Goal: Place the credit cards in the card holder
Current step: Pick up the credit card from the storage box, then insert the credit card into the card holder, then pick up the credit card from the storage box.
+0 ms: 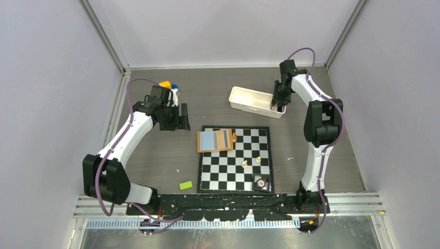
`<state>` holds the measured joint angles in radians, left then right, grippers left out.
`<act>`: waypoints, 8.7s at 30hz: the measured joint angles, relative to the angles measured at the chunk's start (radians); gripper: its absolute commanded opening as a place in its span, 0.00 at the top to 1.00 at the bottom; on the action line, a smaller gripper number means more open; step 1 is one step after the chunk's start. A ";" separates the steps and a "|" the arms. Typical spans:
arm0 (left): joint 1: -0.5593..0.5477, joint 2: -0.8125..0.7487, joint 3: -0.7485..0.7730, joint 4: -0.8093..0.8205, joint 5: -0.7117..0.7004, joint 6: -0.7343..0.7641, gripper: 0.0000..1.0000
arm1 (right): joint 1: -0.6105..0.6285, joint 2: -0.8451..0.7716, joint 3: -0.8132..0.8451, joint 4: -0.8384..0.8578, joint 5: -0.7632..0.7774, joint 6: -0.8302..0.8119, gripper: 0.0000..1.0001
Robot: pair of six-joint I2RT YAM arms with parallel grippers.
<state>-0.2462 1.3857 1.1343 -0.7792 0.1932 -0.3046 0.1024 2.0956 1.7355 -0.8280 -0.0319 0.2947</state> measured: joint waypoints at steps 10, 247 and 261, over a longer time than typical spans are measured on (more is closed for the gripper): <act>0.000 0.000 0.000 0.000 0.000 0.000 0.27 | 0.000 -0.024 0.000 0.003 -0.005 0.004 0.72; 0.000 -0.077 0.005 -0.021 -0.149 0.047 0.15 | 0.055 0.066 0.051 0.038 0.101 0.056 0.60; 0.000 -0.068 0.003 -0.021 -0.147 0.047 0.15 | 0.051 0.038 0.048 0.056 0.071 0.060 0.61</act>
<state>-0.2462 1.3182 1.1378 -0.8001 0.0463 -0.2573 0.1539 2.1338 1.7836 -0.7715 0.0395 0.3542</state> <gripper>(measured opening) 0.851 0.397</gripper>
